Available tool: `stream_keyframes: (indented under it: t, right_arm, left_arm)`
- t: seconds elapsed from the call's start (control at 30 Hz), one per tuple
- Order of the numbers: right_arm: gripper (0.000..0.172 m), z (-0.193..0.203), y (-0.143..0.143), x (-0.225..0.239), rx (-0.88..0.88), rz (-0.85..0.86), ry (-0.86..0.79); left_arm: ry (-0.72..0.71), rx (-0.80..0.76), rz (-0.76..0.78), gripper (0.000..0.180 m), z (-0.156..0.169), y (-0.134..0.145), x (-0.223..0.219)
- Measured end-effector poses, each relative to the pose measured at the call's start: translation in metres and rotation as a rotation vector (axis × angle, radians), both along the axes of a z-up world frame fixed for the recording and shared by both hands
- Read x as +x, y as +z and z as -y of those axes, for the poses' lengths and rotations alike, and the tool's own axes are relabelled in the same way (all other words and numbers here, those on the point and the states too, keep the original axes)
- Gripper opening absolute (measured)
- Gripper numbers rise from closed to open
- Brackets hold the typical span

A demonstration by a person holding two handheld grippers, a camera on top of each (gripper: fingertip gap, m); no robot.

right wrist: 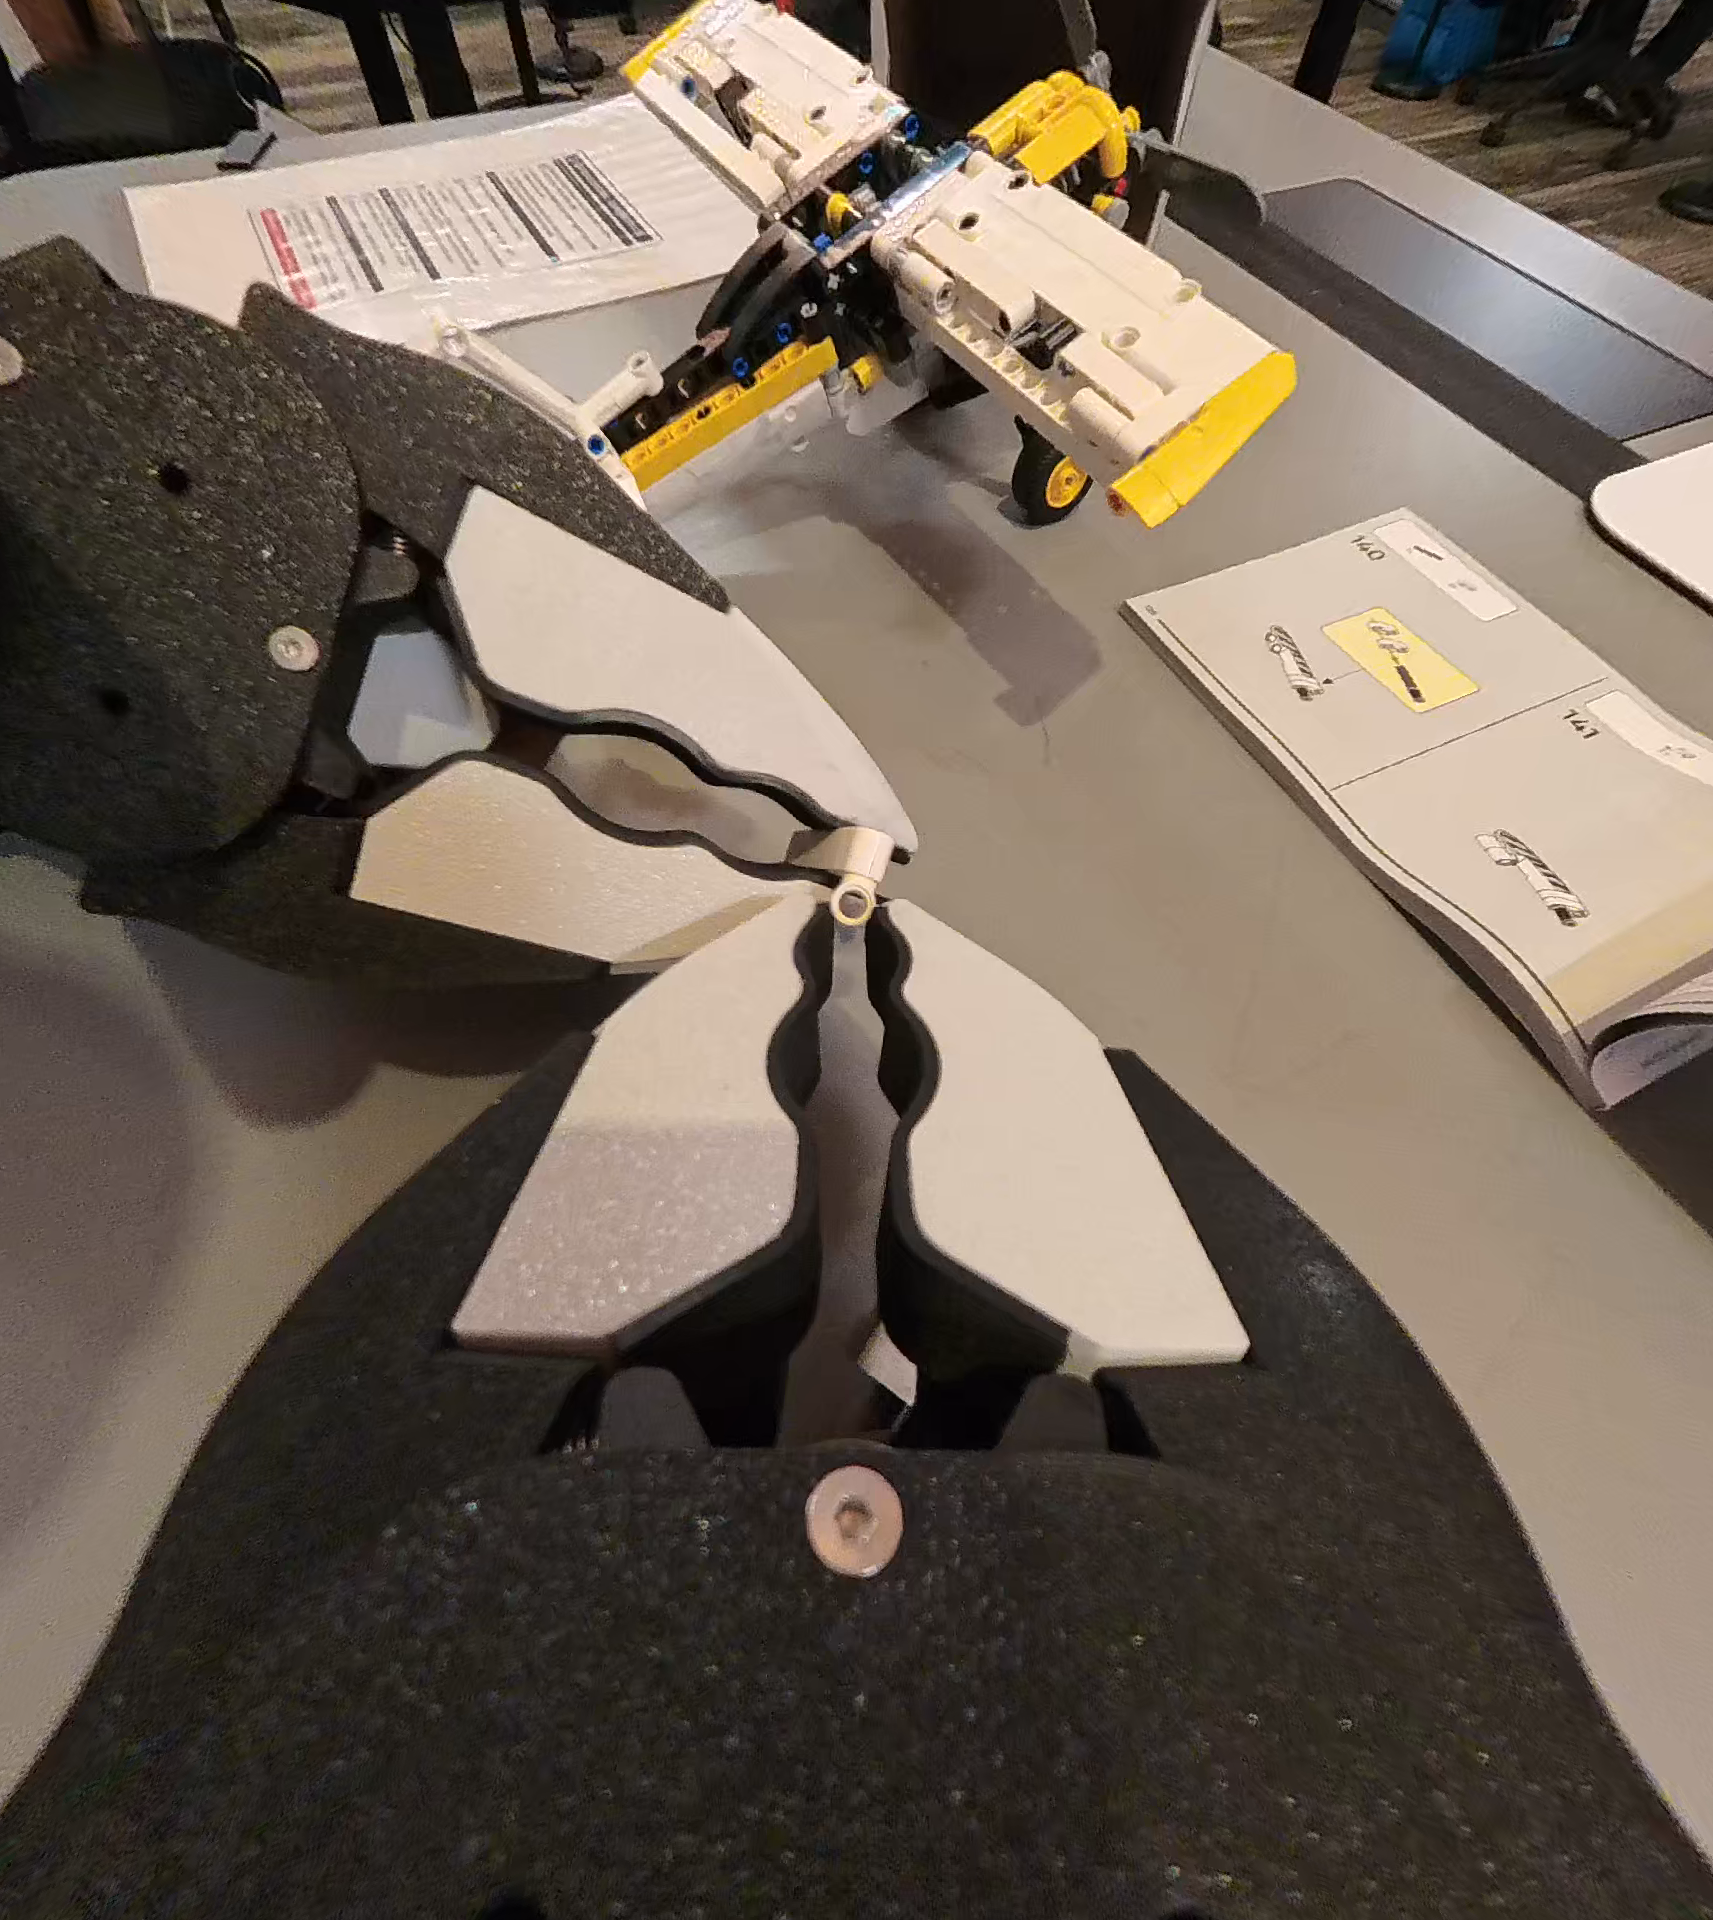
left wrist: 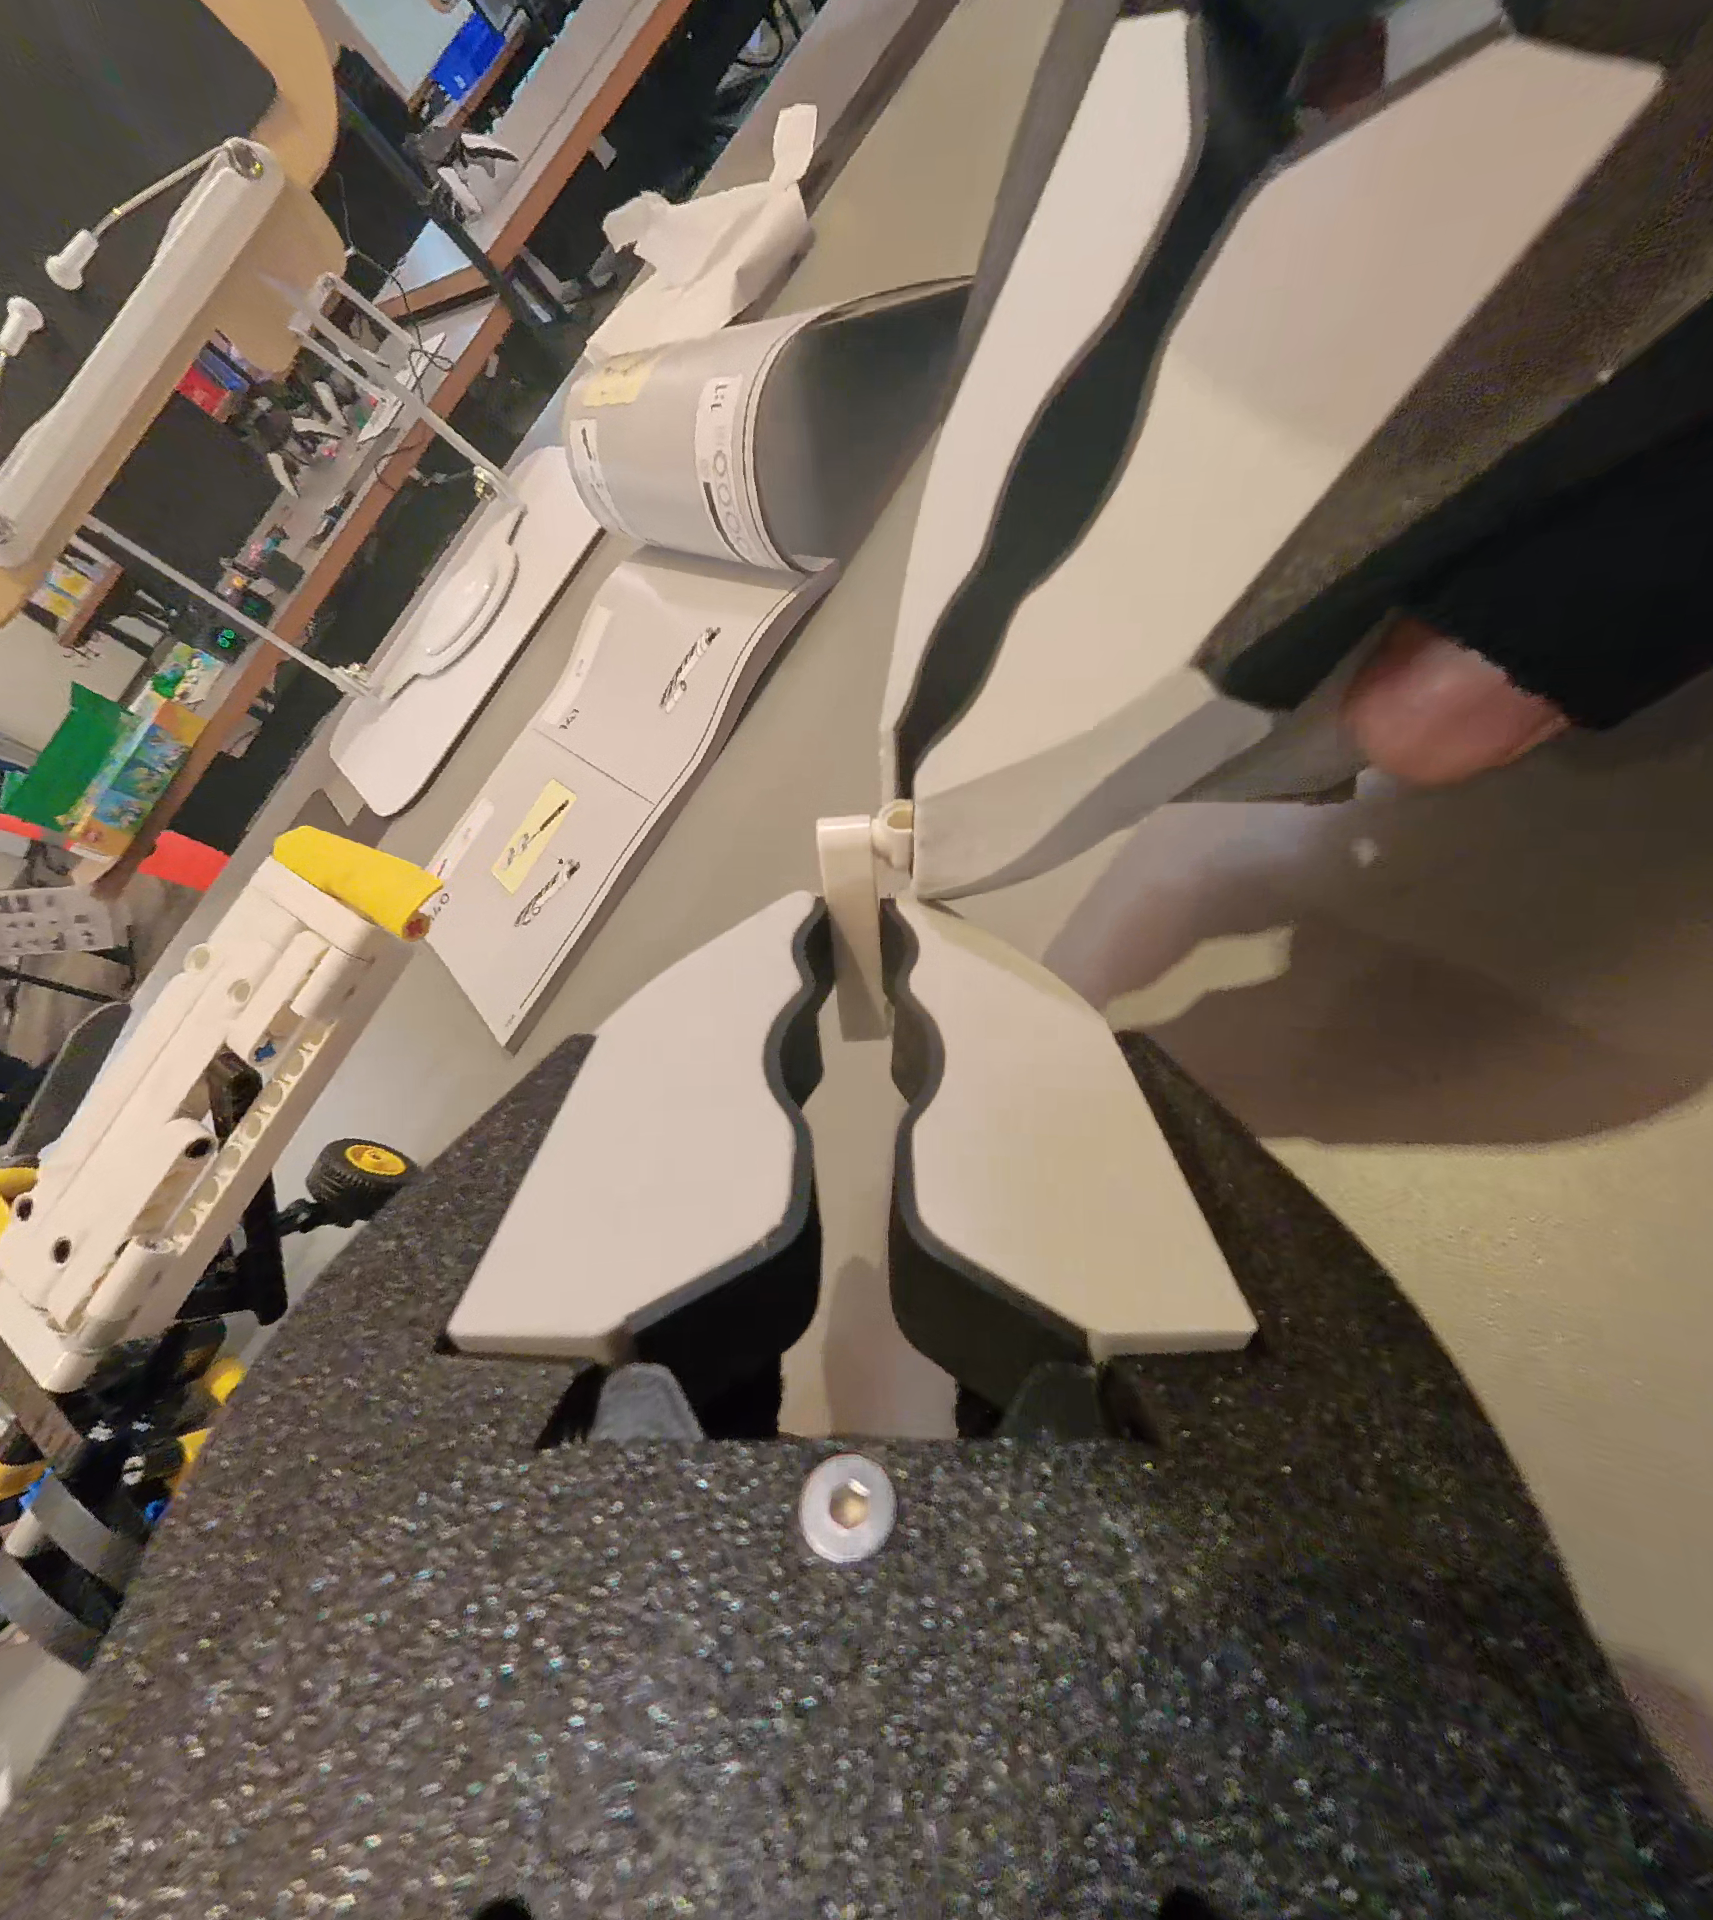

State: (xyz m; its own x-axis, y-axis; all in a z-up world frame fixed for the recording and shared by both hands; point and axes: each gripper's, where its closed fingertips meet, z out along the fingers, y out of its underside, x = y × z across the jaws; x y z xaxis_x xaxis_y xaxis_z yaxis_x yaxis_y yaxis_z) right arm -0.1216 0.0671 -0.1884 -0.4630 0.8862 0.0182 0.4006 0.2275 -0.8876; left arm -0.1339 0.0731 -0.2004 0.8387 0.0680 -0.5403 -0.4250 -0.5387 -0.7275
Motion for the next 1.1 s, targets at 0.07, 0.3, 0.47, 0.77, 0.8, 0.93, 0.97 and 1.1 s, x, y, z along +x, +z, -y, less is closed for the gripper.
stream_keyframes:
  t: [0.07, 0.3, 0.47, 0.77, 0.8, 0.93, 0.97, 1.1]
  right_arm:
    - [0.006, 0.0, 0.0, 0.0, -0.014, 0.008, -0.001]
    - [0.006, 0.003, 0.005, 0.003, -0.216, 0.066, 0.042]
    - [0.006, 0.005, 0.008, 0.005, -0.347, 0.108, 0.078]
    - [0.011, -0.002, 0.006, 0.004, -0.239, 0.073, 0.123]
    - [0.013, -0.005, 0.006, 0.003, -0.21, 0.064, 0.12]
    - [0.013, -0.005, 0.009, 0.006, -0.135, 0.011, 0.169]
    - [0.013, -0.004, 0.011, 0.008, -0.119, -0.009, 0.189]
    - [0.014, -0.005, 0.021, 0.014, -0.083, -0.1, 0.278]
  left_arm:
    - [0.005, -0.005, -0.017, 0.009, 0.0, 0.0, 0.0]
    - [-0.041, 0.038, 0.031, 0.009, -0.001, 0.004, 0.005]
    - [-0.058, 0.055, 0.057, 0.009, -0.001, 0.005, 0.006]
    - [-0.085, 0.025, 0.301, 0.008, -0.005, -0.003, 0.009]
    - [-0.087, 0.015, 0.363, 0.008, -0.005, -0.005, 0.01]
    - [-0.121, 0.02, 0.697, 0.008, -0.004, -0.005, 0.017]
    - [-0.144, 0.015, 0.793, 0.008, -0.003, -0.005, 0.02]
    - [-0.271, -0.042, 1.208, 0.008, 0.003, -0.002, 0.04]
